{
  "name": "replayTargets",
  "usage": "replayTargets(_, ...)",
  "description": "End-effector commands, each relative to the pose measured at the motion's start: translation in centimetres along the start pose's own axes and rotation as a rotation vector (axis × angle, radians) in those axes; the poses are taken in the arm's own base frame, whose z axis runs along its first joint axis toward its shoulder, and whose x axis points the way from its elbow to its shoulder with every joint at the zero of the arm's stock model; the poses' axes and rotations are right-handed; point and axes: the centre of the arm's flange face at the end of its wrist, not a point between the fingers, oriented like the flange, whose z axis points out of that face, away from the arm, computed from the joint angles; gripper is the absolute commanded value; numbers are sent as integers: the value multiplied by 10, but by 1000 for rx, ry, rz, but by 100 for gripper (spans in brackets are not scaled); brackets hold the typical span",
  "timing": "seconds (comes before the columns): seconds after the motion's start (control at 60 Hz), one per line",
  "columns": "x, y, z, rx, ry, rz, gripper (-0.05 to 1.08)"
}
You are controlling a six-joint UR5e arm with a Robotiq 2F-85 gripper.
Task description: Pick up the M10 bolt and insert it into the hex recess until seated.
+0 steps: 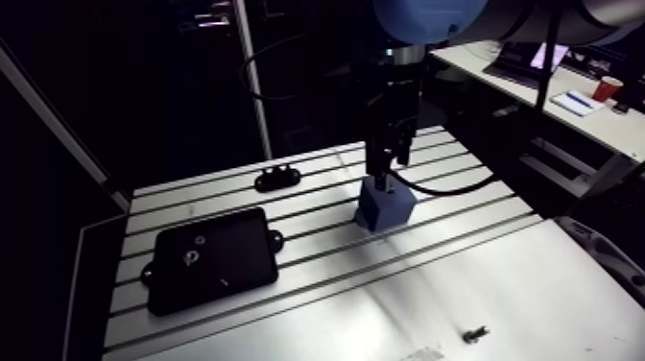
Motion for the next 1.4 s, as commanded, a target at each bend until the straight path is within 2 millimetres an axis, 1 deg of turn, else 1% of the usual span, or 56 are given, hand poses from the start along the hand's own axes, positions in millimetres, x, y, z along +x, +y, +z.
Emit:
replayTargets(0.017,0,1,-2,-11,10,3,1)
replayTargets(0.1,0,1,-4,-15,16,10,1)
replayTargets(0.217,-1,-1,-13,-31,34,34,1)
replayTargets(0.25,-1,0,-14,-32,37,53,1)
replayTargets(0.283,-4,4,-16,-34,42,109,1)
replayTargets(0.35,-5,4,-17,-33,46,133,1)
replayTargets(0.533,-7,-7,-17,-1,82,202,1)
replayTargets(0.55,-8,-8,-18,0,84,222,2)
replayTargets(0.567,-8,-8,-17,2,83,245,6)
replayTargets(0.583,-8,-8,-17,2,83,245,6)
replayTargets(0.6,-8,-9,-17,3,83,269,11)
replayTargets(0.617,-8,-9,-17,3,83,269,11)
replayTargets(0.633,-8,-9,-15,7,80,292,14)
replayTargets(0.717,-9,-10,-13,10,79,329,19)
replayTargets(0.75,-10,-12,-10,14,77,364,28)
replayTargets(0.8,-10,-11,-10,10,78,378,30)
replayTargets(0.867,-9,-9,-11,0,92,404,33)
replayTargets(0.9,-13,-2,-12,-16,115,444,39)
replayTargets(1.0,-18,4,-11,-23,127,487,42)
replayTargets(1.05,-18,3,-10,-24,129,497,44)
replayTargets(1.167,-19,4,-10,-29,136,510,44)
replayTargets(1.267,-19,4,-12,-37,146,526,47)
replayTargets(1.4,-21,0,-14,-40,150,540,49)
